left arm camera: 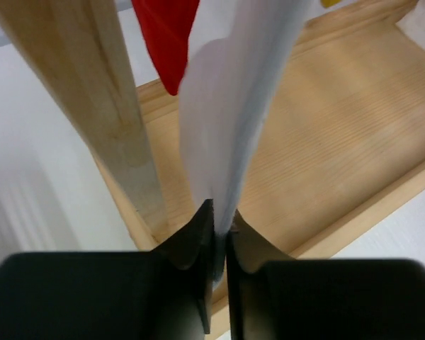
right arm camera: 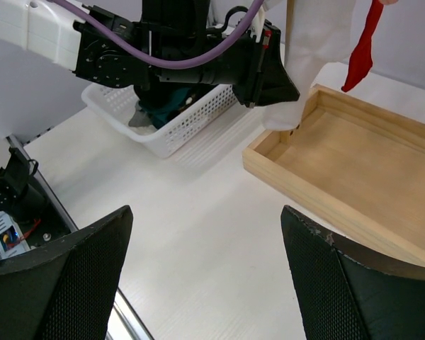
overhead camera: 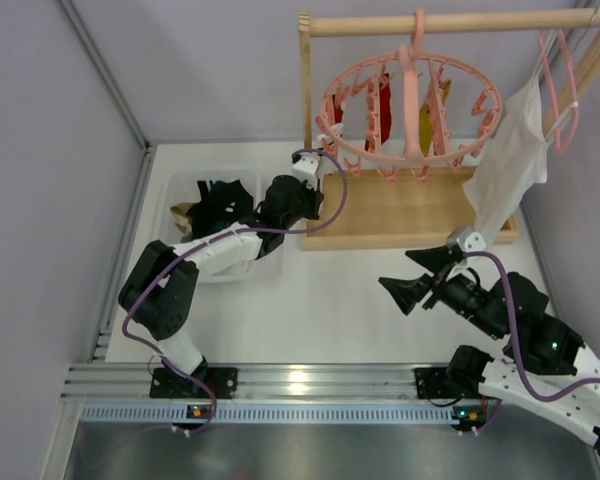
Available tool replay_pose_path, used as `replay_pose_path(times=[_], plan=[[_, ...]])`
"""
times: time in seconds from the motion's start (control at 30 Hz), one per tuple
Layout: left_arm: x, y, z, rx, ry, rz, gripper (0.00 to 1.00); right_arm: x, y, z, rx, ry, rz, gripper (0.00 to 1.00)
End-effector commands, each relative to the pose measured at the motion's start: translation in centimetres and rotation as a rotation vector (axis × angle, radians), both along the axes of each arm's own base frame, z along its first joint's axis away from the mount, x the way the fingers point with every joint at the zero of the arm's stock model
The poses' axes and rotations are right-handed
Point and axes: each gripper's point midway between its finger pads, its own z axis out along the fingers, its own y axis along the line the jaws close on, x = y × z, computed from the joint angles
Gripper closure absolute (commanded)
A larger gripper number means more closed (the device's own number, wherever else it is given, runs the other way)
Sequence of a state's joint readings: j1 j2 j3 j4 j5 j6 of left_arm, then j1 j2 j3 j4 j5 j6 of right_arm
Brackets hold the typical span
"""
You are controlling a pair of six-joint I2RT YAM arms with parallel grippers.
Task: Remove the socks clipped to the hanger
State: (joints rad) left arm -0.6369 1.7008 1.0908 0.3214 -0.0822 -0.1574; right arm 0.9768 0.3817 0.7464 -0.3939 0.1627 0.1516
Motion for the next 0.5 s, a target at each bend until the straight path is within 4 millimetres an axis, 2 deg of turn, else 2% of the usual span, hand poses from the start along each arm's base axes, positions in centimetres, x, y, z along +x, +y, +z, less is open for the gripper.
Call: replay_pose_path(times=[0.0,0.07,0.23,0.27,0.33,0.37,0.43,0.47], plan=[[0.4,-1.5,1.8,-0.078,-0.051,-0.038,0.91,0.1,0.1,-0.1,-0.006,0.003,0.001,0.18],[0.2,-1.6,2.2,-0.091,-0.052,-0.042,1.00,0.1,0.0,-0.1,-0.001,0.005,-0.003,0.18],[-0.9,-1.4,2.8,-0.134,-0.034,-0.041,1.00,0.1,0.0,0.8,0.051,-0.005,-0.007,0.20],[-1.2,-1.3,3.4,-0.154,-0.035,-0.035,1.00,0.1,0.0,1.2,0.067,-0.011,-0.009,0.22],[-2.3,-1.6,3.5,-0.161,-0.032,-0.037,1.00,0.1,-0.3,2.2,0.118,-0.021,-0.021,0.23],[-2.6,-1.3,4.4,-0.167,-0.055,-0.014,1.00,0.1,-0.5,2.6,0.135,-0.024,-0.029,0.24],[-4.5,-2.3,4.6,-0.160,-0.065,-0.030,1.00,-0.1,-1.1,3.8,0.175,-0.035,-0.039,0.24],[-5.1,-2.2,5.6,-0.162,-0.089,-0.010,1.00,-0.2,-1.2,4.0,0.182,-0.036,-0.040,0.24]])
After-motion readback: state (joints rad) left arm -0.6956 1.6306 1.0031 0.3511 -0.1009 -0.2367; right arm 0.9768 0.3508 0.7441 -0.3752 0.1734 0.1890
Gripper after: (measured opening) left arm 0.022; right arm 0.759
